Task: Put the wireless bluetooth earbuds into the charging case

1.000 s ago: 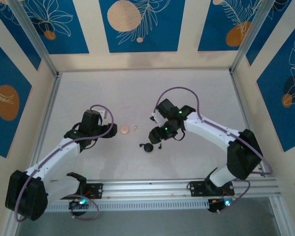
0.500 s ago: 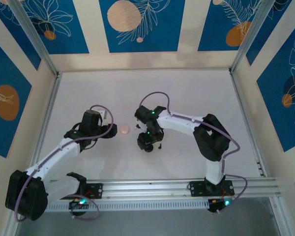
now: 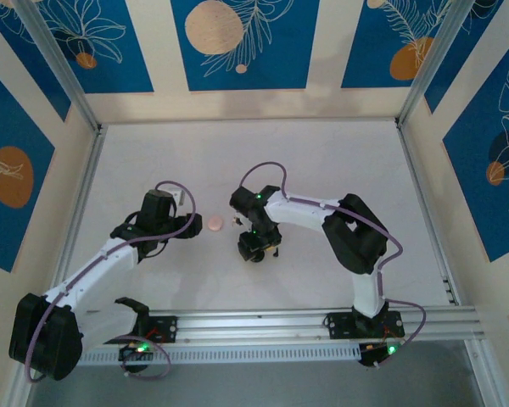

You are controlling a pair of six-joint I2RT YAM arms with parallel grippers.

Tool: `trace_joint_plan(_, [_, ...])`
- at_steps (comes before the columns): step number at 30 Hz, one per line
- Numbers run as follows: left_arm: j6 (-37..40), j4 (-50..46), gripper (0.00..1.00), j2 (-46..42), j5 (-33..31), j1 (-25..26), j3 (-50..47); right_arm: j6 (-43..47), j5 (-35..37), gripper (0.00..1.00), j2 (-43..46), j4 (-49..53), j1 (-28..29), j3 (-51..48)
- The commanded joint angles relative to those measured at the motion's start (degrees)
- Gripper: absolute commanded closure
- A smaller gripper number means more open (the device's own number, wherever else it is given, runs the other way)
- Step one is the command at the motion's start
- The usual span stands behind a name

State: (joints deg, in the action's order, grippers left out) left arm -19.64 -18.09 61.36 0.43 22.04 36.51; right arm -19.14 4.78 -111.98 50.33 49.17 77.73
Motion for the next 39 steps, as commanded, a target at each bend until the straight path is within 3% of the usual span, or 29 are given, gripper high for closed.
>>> trace_joint_plan(1, [-0.9,-1.1,0.27,0.4,0.2,0.3,0.3,-1.0,-0.4,0.38,-1.7,-0.4,0.3,0.8])
trace_joint_plan(5, [-0.9,-1.3,0.27,0.3,0.2,0.4,0.5,-0.9,0.3,0.39,-2.6,-0.5,0.3,0.7])
trace_joint_plan(9, [-0.7,-1.5,0.27,0.4,0.2,0.3,0.8,-0.7,1.7,0.51,-2.1,-1.5,0.4,-0.2])
trace_joint_plan(12, [-0.5,-1.9,0.27,0.4,0.7,0.3,1.1,-0.7,2.5,0.54,0.4,-2.9,0.5,-2.0])
trace_joint_plan(18, [1.2,-4.8,0.31,1.3,4.7,0.3,4.3,0.8,6.4,0.57,10.9,-10.3,0.3,-9.0])
trace_joint_plan(22, [2.4,-6.6,0.35,2.5,11.1,0.4,7.3,4.6,7.1,0.58,20.3,-22.0,-0.7,-16.4])
trace_joint_plan(28, [3.7,-9.9,0.39,4.5,20.9,0.9,12.9,15.6,0.9,0.59,33.1,-45.2,-2.6,-29.0])
trace_joint_plan(33, [4.8,-10.5,0.40,4.2,26.5,1.6,16.3,23.4,-10.1,0.58,39.4,-62.0,-7.1,-37.4])
trace_joint_plan(39, [6.5,-9.8,0.40,3.9,33.7,2.9,18.3,35.6,-15.0,0.58,39.9,-65.2,-9.3,-38.5])
